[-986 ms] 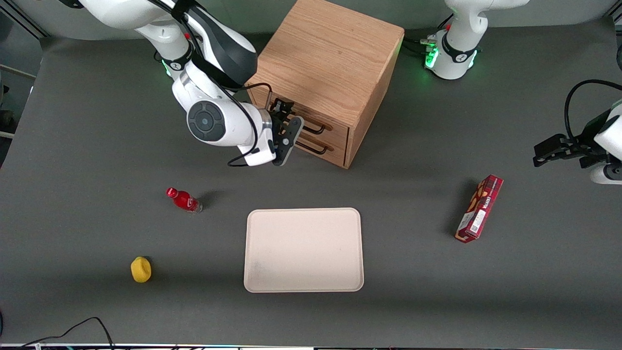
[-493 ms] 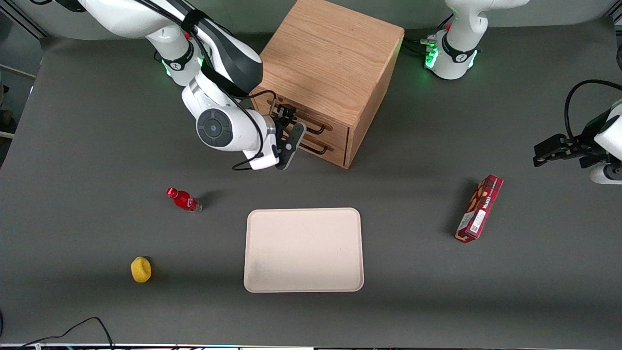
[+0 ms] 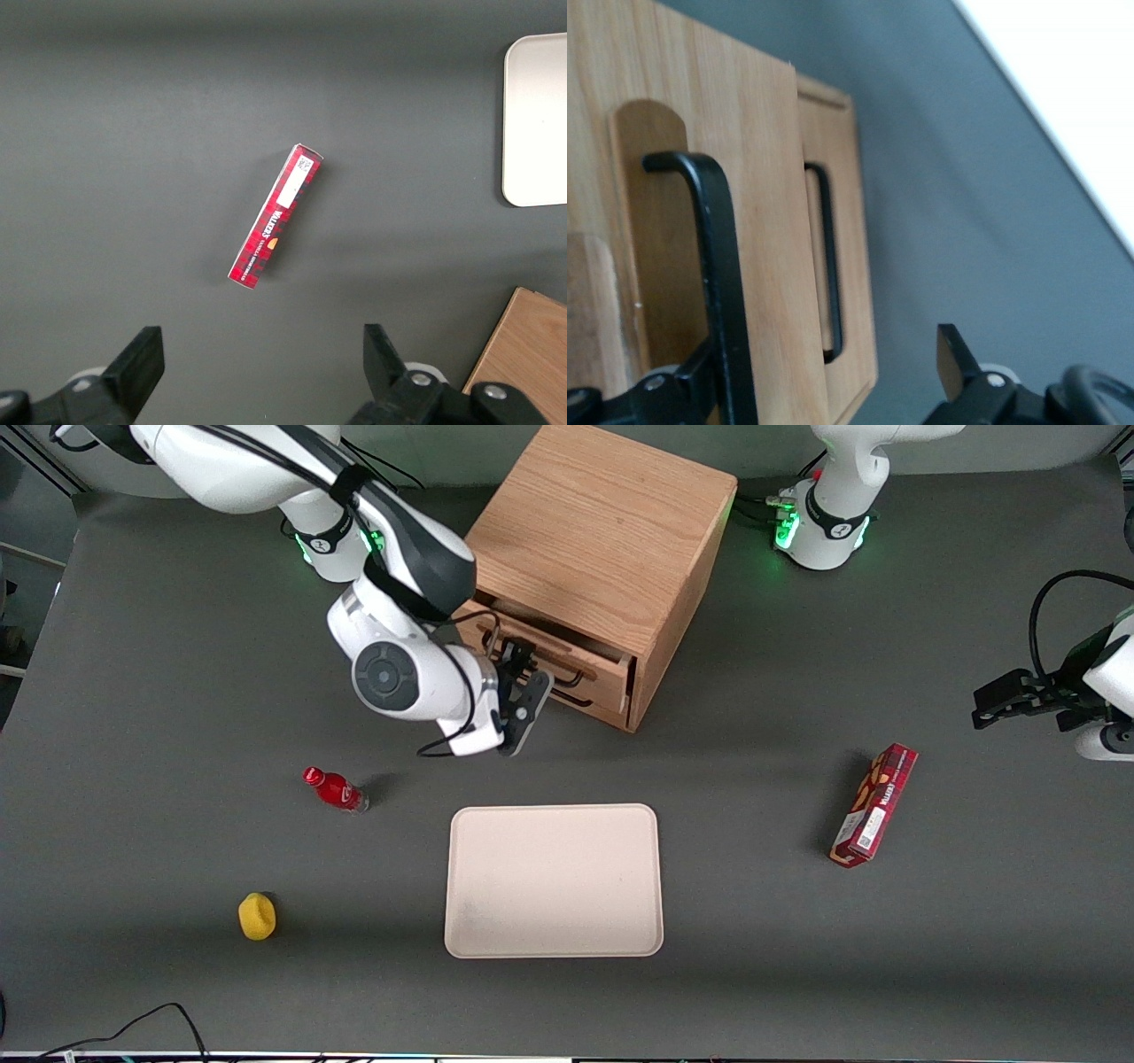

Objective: Open upper drawer
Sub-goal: 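Pull the upper drawer out by its handle with the right gripper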

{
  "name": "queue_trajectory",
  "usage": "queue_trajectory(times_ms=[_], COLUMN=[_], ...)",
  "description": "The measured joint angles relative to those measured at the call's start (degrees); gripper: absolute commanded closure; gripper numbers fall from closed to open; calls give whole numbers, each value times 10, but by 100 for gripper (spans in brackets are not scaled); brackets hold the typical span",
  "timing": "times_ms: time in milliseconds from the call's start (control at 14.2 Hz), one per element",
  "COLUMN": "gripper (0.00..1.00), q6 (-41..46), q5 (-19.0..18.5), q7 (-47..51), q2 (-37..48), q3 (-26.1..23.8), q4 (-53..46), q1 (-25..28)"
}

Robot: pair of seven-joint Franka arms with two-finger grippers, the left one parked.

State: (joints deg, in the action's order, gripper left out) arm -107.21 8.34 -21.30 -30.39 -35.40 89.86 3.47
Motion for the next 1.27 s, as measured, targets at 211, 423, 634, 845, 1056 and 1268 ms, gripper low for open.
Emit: queue_trajectory(times_ms=[211, 423, 634, 845, 1056, 1268], gripper=[0, 0, 0, 0, 0, 0], q6=[1, 26, 39, 44, 65, 71], q5=[-10, -36, -54, -72, -75, -76], q7=[-1, -1, -1, -1, -3, -38], q2=[-31, -59, -85, -98, -115, -124], q3=[15, 21, 22, 30, 46, 67], q4=[-46, -90, -122, -146, -192, -220], q1=[-5, -5, -5, -5, -5, -4])
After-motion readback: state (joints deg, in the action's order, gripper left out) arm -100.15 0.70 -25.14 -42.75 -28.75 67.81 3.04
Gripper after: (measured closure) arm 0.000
